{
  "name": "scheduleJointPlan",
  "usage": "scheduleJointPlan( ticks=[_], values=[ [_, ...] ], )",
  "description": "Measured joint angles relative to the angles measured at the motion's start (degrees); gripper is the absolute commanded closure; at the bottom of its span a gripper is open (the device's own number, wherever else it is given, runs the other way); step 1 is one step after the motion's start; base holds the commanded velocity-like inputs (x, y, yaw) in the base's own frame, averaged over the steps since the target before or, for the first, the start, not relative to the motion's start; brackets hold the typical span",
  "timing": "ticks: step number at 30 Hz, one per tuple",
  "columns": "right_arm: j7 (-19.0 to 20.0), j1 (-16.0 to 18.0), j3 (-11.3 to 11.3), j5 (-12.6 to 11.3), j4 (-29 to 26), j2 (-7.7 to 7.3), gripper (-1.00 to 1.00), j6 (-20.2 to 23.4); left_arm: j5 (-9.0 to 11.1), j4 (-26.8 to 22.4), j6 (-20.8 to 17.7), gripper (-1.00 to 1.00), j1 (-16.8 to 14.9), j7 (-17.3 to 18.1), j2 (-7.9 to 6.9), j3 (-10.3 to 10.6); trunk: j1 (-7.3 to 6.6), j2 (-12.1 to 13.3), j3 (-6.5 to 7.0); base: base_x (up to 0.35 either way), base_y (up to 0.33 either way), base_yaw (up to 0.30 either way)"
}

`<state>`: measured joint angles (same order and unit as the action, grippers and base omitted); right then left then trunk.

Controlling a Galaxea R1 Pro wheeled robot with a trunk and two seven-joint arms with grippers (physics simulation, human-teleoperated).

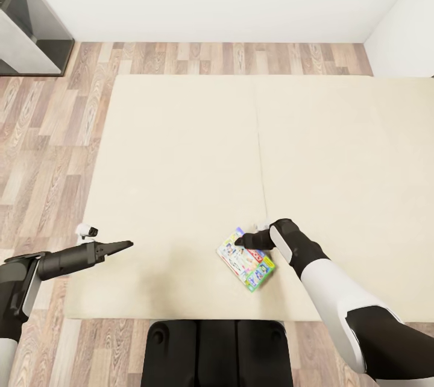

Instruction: Put all the toys in the child's room - the three board games (two on the bed and one on the table), the two jigsaw puzzles on the table, and the tennis ball on the table - inside the toy box on the table in the child's room.

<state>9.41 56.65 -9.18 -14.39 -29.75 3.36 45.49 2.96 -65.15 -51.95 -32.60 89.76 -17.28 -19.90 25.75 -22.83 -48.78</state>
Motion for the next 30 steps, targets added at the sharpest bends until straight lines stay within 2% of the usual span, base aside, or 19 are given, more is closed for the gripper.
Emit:
scheduleJointPlan(
  ticks=[30],
  values=[
    [0.0, -0.1, 0.0, -0.2, 0.0, 0.0, -1.0, 0.1, 0.0, 0.0, 0.0, -1.0, 0.0, 0.0, 0.07, 0.0, 0.0, 0.0, 0.0, 0.0, 0.067, 0.0]
  ],
)
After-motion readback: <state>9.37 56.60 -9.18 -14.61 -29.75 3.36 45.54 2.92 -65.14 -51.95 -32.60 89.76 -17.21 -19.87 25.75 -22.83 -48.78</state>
